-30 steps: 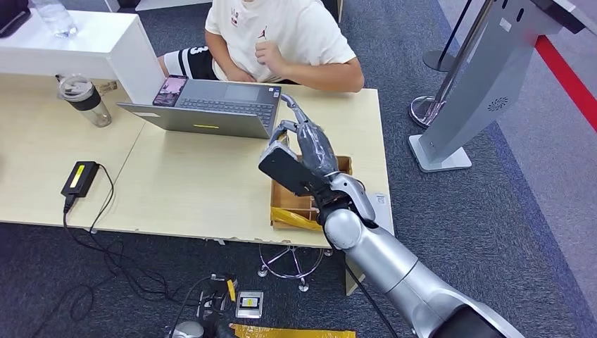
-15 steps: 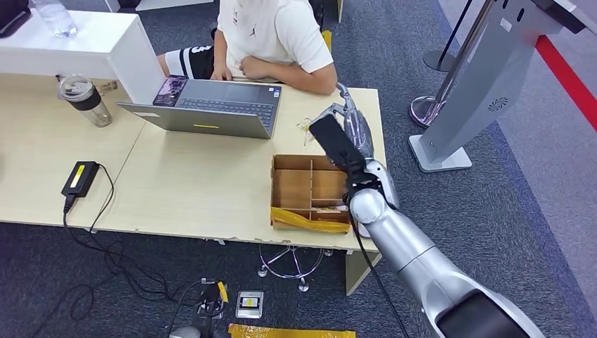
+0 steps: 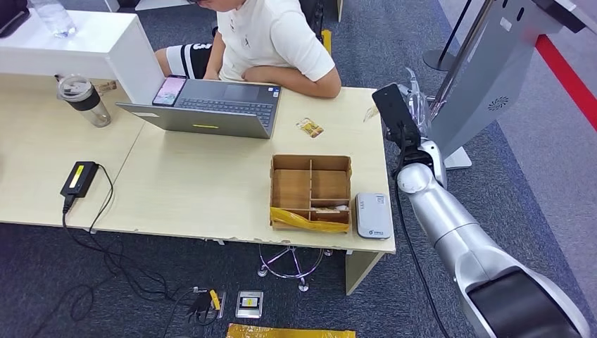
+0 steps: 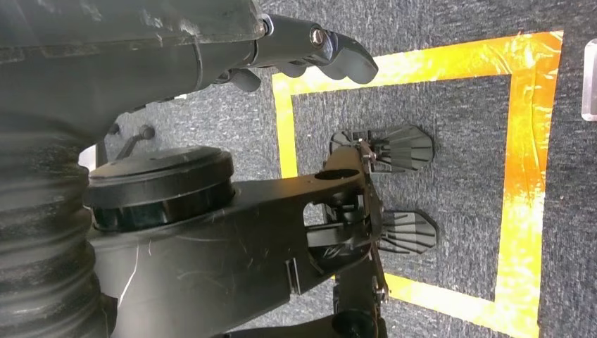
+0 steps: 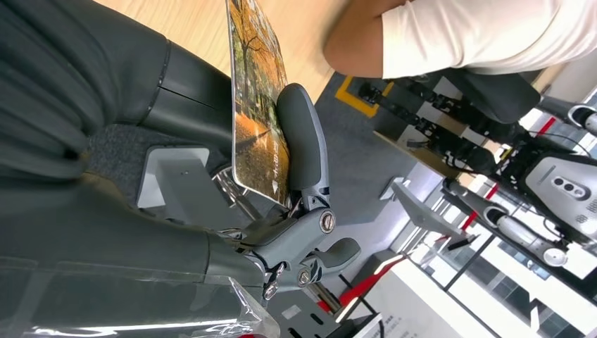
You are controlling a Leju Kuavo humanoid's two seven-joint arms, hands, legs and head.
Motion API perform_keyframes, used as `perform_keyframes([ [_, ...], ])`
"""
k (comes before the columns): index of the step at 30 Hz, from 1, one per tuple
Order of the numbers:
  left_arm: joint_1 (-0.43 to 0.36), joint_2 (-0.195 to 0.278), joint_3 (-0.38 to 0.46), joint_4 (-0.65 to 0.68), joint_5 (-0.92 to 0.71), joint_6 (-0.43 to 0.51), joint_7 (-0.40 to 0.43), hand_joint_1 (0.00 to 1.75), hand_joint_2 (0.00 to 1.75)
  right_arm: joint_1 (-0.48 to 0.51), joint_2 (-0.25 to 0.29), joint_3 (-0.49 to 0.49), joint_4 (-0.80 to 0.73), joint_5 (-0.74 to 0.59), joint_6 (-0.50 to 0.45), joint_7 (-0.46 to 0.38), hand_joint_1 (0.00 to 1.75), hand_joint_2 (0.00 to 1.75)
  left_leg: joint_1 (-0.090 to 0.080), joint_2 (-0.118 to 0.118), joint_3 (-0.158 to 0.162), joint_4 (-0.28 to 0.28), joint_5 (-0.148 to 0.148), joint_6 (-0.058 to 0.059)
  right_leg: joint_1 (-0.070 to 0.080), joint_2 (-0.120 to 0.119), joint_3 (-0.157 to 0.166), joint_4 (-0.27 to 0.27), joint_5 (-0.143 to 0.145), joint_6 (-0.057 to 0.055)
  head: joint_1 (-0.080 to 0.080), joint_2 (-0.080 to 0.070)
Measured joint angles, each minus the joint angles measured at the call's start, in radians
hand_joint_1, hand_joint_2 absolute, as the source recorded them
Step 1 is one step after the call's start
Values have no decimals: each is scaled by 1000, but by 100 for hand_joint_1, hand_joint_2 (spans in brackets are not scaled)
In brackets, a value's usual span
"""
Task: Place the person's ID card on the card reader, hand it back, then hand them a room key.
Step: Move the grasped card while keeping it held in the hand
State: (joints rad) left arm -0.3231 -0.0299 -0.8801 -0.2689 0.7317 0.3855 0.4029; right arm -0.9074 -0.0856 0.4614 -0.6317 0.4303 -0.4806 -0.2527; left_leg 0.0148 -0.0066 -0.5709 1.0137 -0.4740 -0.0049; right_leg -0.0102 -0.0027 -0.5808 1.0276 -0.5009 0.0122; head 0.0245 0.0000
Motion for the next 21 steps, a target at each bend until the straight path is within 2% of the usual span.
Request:
perform_keyframes([
  [12,26,15,-31,-3,76,16,-6,0,175,-1,-20,-11,44,-12,-7,29,175,175,0,0,0,0,0,0,0,0,0,0,0,0,0,0],
  [21,116,62,-78,-19,189,36,-111,0,175,52,-39,-8,70,42,68,94,175,175,0,1,0,0,-1,-1,0,1,-1,0,0,0,0,0],
])
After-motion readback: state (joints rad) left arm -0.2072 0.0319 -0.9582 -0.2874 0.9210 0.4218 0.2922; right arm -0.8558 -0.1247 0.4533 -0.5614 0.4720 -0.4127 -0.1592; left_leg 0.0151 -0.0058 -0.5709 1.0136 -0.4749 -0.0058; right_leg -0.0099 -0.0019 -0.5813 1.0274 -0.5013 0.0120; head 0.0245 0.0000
